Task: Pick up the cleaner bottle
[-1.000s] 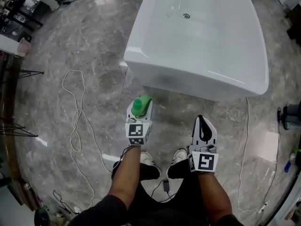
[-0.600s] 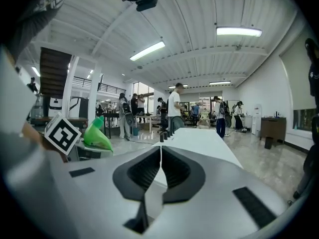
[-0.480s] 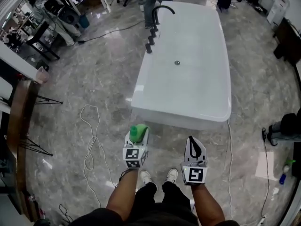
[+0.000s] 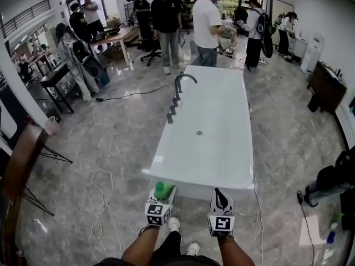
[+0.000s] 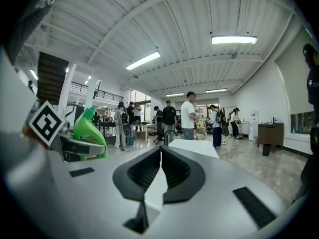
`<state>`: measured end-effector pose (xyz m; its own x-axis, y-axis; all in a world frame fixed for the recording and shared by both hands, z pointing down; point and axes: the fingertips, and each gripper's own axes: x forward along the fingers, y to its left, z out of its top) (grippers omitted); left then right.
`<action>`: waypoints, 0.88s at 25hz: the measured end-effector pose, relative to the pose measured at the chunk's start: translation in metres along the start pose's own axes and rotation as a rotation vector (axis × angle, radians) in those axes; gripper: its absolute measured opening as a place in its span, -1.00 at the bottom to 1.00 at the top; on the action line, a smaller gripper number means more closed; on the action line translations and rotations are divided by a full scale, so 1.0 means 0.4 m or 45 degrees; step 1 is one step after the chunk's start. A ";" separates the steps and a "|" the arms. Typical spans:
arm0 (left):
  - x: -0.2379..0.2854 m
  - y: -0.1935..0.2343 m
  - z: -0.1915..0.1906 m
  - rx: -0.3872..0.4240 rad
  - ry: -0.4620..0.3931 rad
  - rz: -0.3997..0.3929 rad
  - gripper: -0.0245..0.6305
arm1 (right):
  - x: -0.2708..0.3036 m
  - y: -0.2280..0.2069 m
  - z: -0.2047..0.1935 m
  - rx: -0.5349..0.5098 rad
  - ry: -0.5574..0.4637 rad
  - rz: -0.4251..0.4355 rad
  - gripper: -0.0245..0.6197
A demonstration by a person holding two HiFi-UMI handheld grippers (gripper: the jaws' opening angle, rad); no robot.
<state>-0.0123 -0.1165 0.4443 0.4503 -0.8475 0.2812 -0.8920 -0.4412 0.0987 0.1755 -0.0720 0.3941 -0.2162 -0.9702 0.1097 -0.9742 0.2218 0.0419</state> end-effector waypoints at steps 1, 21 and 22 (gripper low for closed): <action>0.010 0.001 0.013 0.001 -0.008 -0.009 -0.35 | 0.016 -0.004 0.013 -0.008 -0.013 -0.006 -0.87; 0.224 0.222 0.213 0.108 -0.041 -0.124 -0.35 | 0.339 0.034 0.154 -0.106 -0.065 -0.138 -0.87; 0.229 0.221 0.216 0.103 -0.042 -0.122 -0.35 | 0.342 0.031 0.158 -0.108 -0.067 -0.141 -0.87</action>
<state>-0.0466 -0.2588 0.3963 0.5353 -0.8091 0.2426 -0.8394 -0.5416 0.0459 0.1297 -0.2082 0.3470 -0.1130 -0.9924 0.0478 -0.9837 0.1185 0.1351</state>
